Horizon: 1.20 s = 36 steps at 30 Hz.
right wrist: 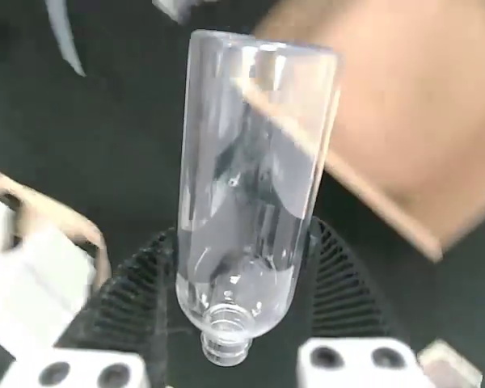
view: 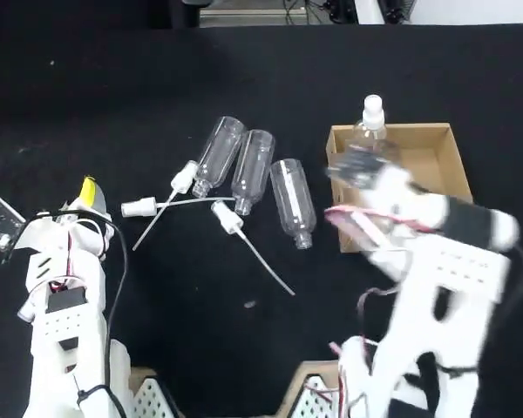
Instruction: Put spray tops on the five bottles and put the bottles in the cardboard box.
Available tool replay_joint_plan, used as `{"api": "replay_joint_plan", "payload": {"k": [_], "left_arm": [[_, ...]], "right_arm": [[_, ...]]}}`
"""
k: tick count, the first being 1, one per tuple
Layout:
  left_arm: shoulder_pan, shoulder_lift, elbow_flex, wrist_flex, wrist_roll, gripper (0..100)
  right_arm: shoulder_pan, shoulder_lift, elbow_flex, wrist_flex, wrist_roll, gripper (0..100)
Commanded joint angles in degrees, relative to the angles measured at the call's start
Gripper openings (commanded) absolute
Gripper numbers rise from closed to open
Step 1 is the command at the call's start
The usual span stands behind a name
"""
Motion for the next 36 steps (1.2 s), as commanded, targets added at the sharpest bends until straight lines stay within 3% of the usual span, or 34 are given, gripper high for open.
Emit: {"api": "replay_joint_plan", "payload": {"k": [1, 6, 11, 16, 20, 24, 28, 31, 36], "left_arm": [[1.0, 0.1, -3.2, -1.1, 0.4, 17], [1.1, 0.1, -3.2, -1.1, 0.4, 17], [1.1, 0.1, -3.2, -1.1, 0.4, 17], [1.1, 0.1, -3.2, -1.1, 0.4, 17], [1.1, 0.1, -3.2, -1.1, 0.4, 17], [1.1, 0.1, -3.1, -1.1, 0.4, 17], [1.1, 0.1, -3.1, -1.1, 0.4, 17], [1.1, 0.1, -3.1, -1.1, 0.4, 17], [1.1, 0.1, -3.1, -1.1, 0.4, 17]], "right_arm": [[20.1, -1.6, 1.0, -5.8, 5.6, 9.9], [35.0, -1.6, 9.5, -17.5, -4.6, 9.9], [44.0, -1.6, 16.5, -29.1, -27.3, 10.2], [42.7, -1.8, 21.9, -30.8, -48.9, 10.3], [36.2, -1.7, 24.4, -31.9, -59.5, 10.3], [29.4, -1.7, 28.2, -35.5, -62.6, 10.6], [24.8, -1.9, 31.2, -35.6, -63.1, 23.1], [23.1, -2.0, 32.7, -35.7, -63.1, 32.5], [23.1, -2.1, 32.8, -35.6, -61.4, 33.8]]}}
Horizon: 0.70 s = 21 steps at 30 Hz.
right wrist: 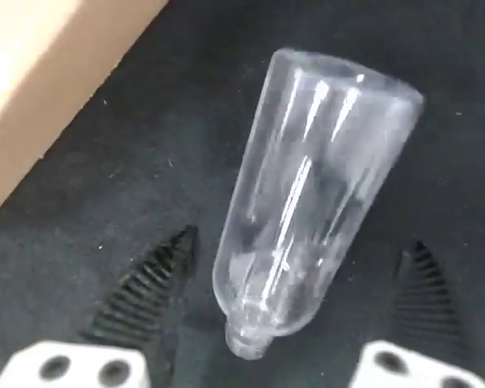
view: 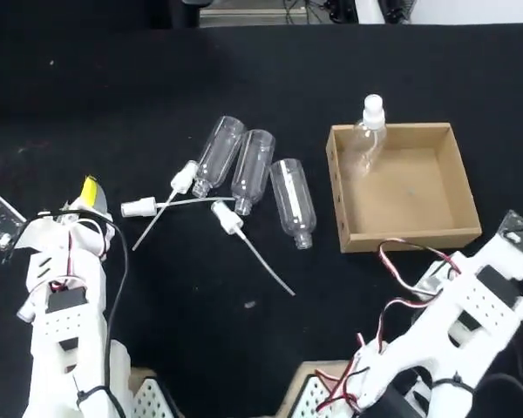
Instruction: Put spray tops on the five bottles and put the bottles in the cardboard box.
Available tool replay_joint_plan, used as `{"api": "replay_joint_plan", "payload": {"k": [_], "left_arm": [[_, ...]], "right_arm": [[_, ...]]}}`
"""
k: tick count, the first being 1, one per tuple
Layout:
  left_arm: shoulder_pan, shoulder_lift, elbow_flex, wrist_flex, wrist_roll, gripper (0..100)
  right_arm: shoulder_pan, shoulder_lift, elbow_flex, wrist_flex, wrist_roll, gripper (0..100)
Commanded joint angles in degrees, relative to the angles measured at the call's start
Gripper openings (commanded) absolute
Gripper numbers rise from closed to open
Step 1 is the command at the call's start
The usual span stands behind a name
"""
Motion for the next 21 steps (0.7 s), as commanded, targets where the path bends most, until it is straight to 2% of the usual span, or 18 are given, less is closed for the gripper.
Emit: {"api": "replay_joint_plan", "payload": {"k": [1, 5, 11, 15, 18, 21], "left_arm": [[0.7, 0.1, -3.1, -1.1, 0.4, 17], [0.7, 0.1, -3.1, -1.1, 0.4, 17], [1.8, 0.1, -3.1, -1.1, 0.1, 17], [3.6, 0.1, -3.1, -1.1, -5.2, 17], [4.1, 0.1, -3.1, -1.1, -6.8, 17], [4.1, 0.1, -3.1, -1.1, -6.7, 17]], "right_arm": [[-0.8, -2.0, -0.7, -1.3, 3.9, 33.9], [-0.8, -2.0, -0.9, 0.3, 17.9, 33.9], [-0.8, -2.0, -10.5, 11.7, 42.5, 34.0], [-0.7, -2.0, -18.5, 17.8, 57.4, 34.0], [1.6, -2.0, -21.8, 19.2, 73.5, 34.0], [4.8, -2.0, -22.3, 19.1, 94.4, 34.0]]}}
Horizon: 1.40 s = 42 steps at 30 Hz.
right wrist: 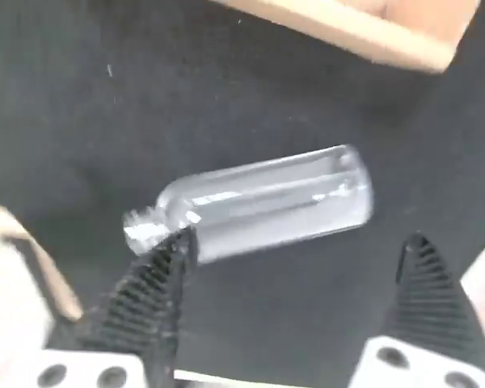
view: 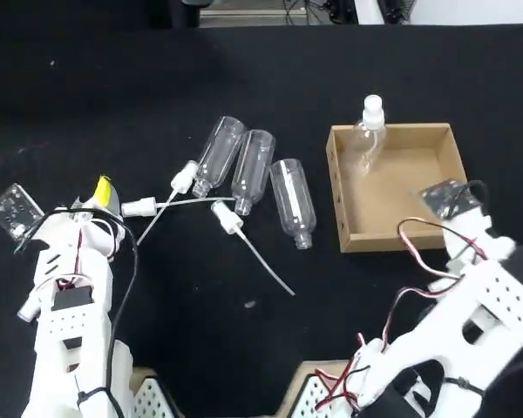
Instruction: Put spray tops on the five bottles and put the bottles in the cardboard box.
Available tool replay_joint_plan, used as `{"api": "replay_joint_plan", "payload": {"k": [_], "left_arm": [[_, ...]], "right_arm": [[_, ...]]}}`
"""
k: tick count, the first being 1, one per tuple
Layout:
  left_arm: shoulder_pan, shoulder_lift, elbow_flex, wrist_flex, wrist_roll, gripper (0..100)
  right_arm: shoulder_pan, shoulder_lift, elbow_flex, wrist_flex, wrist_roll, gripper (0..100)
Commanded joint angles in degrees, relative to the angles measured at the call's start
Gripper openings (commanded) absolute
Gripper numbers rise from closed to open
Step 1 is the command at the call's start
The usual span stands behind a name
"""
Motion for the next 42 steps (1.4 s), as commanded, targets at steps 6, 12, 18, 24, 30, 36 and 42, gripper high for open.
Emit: {"api": "replay_joint_plan", "payload": {"k": [6, 12, 18, 24, 30, 36, 42], "left_arm": [[0.7, 0.1, -3.1, -1.1, -1.0, 17], [0.7, 0.1, -3.1, -1.1, -1.0, 17], [0.7, 0.1, -3.1, -1.1, -1.0, 17], [0.7, 0.1, -3.1, -1.1, -1.0, 17], [0.7, 0.1, -3.1, -1.1, -1.0, 17], [0.7, 0.1, -3.1, -1.1, -1.0, 17], [0.7, 0.1, -3.1, -1.1, -1.0, 17]], "right_arm": [[10.3, -1.8, -3.1, 1.0, 57.0, 33.9], [12.4, -1.8, 2.7, -3.5, 71.7, 33.7], [12.0, -1.9, 13.1, -15.5, 71.9, 33.9], [12.0, -1.9, 21.1, -26.0, 71.9, 33.9], [12.2, -1.9, 26.2, -31.0, 71.6, 33.5], [12.3, -2.0, 26.9, -30.9, 65.1, 7.7], [9.9, -2.0, 25.1, -30.8, 31.2, 4.9]]}}
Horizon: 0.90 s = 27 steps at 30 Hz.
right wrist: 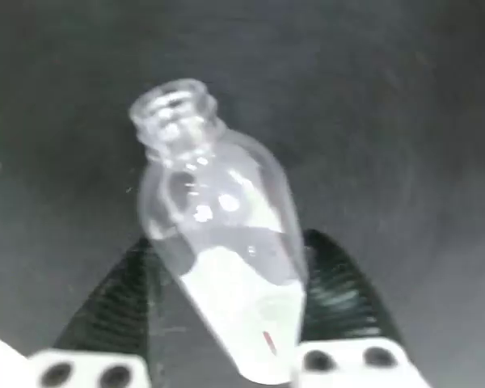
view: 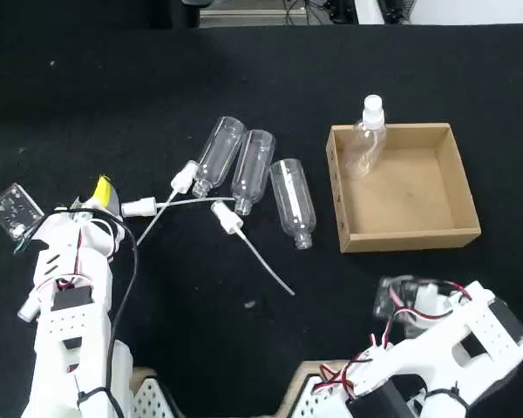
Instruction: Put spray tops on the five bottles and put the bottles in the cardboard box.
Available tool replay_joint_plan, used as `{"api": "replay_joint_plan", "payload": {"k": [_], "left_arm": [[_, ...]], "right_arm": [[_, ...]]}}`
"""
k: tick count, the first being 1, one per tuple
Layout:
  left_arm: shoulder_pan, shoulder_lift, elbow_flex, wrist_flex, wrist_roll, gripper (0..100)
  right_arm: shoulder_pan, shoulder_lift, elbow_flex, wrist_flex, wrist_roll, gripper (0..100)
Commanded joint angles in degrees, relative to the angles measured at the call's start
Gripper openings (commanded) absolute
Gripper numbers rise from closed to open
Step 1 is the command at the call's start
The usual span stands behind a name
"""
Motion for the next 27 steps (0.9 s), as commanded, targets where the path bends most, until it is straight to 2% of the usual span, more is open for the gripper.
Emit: {"api": "replay_joint_plan", "payload": {"k": [1, 4, 6, 9, 11, 27], "left_arm": [[0.8, 0.1, -3.1, -1.1, -0.7, 17], [0.8, 0.1, -3.1, -1.1, -0.7, 17], [0.8, 0.0, -2.6, -1.4, -0.7, 17], [0.8, -0.4, -2.4, -1.4, -0.7, 17], [0.8, -0.4, -2.4, -1.4, -0.7, 17], [0.8, -0.4, -2.3, -1.4, -0.7, 17]], "right_arm": [[-1.9, -1.4, -2.3, -0.6, -25.7, 5.3], [-2.9, -1.0, -3.7, -0.6, -46.0, 6.9], [-2.4, -1.0, -4.2, 0.5, -50.8, 14.2], [-1.8, -1.2, -4.3, 6.2, -51.2, 27.2], [-2.1, -1.2, -4.4, 9.1, -51.2, 31.8], [-13.8, -0.9, -3.9, 9.1, -51.0, 30.6]]}}
